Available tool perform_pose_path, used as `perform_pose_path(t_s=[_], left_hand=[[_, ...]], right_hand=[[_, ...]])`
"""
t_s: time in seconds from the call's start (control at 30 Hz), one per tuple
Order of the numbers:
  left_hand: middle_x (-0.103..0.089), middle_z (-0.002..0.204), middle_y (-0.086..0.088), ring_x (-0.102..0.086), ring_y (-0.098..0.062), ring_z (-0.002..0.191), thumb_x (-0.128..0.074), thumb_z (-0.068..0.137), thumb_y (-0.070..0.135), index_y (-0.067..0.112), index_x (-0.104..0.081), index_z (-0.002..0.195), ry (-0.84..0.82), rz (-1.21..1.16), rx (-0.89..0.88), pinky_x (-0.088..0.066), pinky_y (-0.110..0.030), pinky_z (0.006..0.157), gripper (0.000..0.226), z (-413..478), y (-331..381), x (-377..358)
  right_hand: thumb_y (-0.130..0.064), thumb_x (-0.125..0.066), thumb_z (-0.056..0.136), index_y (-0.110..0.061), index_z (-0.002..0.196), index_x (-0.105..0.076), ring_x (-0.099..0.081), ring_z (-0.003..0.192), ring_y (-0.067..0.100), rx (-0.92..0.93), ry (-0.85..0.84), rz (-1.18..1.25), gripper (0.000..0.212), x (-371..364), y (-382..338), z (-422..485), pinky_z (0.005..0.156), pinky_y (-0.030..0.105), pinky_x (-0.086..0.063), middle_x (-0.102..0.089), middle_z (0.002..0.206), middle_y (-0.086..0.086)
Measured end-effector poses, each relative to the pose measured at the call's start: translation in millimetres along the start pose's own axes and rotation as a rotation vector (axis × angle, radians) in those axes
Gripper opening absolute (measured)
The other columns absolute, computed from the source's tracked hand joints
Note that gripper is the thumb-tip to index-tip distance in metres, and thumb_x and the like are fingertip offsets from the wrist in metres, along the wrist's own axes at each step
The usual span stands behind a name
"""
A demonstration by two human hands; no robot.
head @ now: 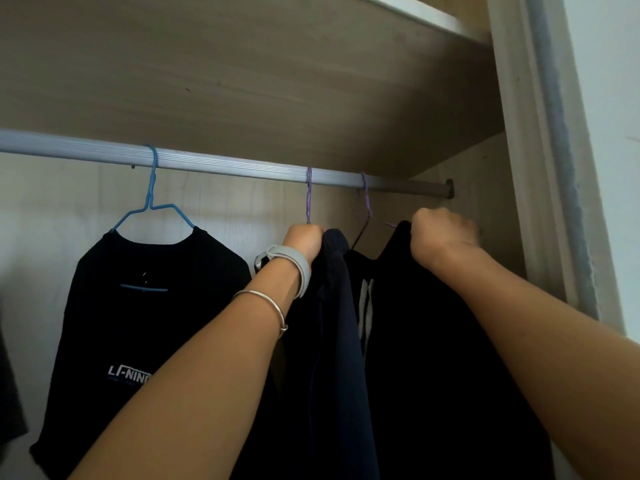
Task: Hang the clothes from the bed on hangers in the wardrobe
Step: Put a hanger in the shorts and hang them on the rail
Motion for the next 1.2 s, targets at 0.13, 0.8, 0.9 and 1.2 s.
perform_pose_path(t_s=[0.13, 0.8, 0.9, 1.2], left_hand=[[-0.057, 0.109, -0.025, -0.055, -0.037, 0.112, -0.039, 0.095, 0.022, -0.006, -0.053, 0.119, 0.019, 0.063, 0.0, -0.042, -0.039, 0.099, 0.039, -7, -1, 1], [-0.064, 0.078, 0.01, -0.06, 0.006, 0.064, -0.053, 0.088, 0.005, 0.025, -0.064, 0.073, 0.305, 0.228, -0.438, -0.05, -0.008, 0.062, 0.027, -175, 30, 157], [-0.063, 0.078, 0.012, -0.059, 0.011, 0.061, -0.053, 0.088, 0.006, 0.02, -0.065, 0.08, 0.436, 0.327, -0.412, -0.047, -0.004, 0.061, 0.02, -189, 33, 213], [-0.061, 0.122, -0.017, -0.055, -0.032, 0.114, -0.052, 0.087, 0.012, 0.01, -0.059, 0.12, 0.606, 0.98, -0.118, -0.038, -0.026, 0.091, 0.033, -198, 41, 348]], right_hand=[[-0.009, -0.041, 0.091, -0.003, 0.12, -0.053, -0.052, 0.117, 0.035, -0.047, -0.115, 0.016, 0.032, -6, 1, 2, 0.092, 0.04, -0.044, -0.053, 0.127, 0.018], [-0.038, -0.05, 0.089, -0.022, 0.095, -0.067, -0.057, 0.092, 0.011, 0.647, -0.073, 1.013, 0.024, 38, -145, -88, 0.065, 0.019, -0.034, -0.063, 0.09, -0.005], [-0.044, -0.05, 0.089, -0.022, 0.094, -0.064, -0.055, 0.096, 0.012, 0.591, -0.21, 1.158, 0.027, 39, -172, -96, 0.067, 0.019, -0.038, -0.064, 0.1, -0.003], [-0.031, -0.053, 0.087, -0.006, 0.122, -0.045, -0.051, 0.105, 0.029, 0.369, -0.349, 0.972, 0.044, 45, -254, -126, 0.082, 0.032, -0.042, -0.051, 0.112, 0.013]])
Point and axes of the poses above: each hand's wrist, its own z-axis towards the middle knuckle, its own x-axis out of the back of the hand, y = z × x, the point moved 4 cm from there along z, towards the middle knuckle
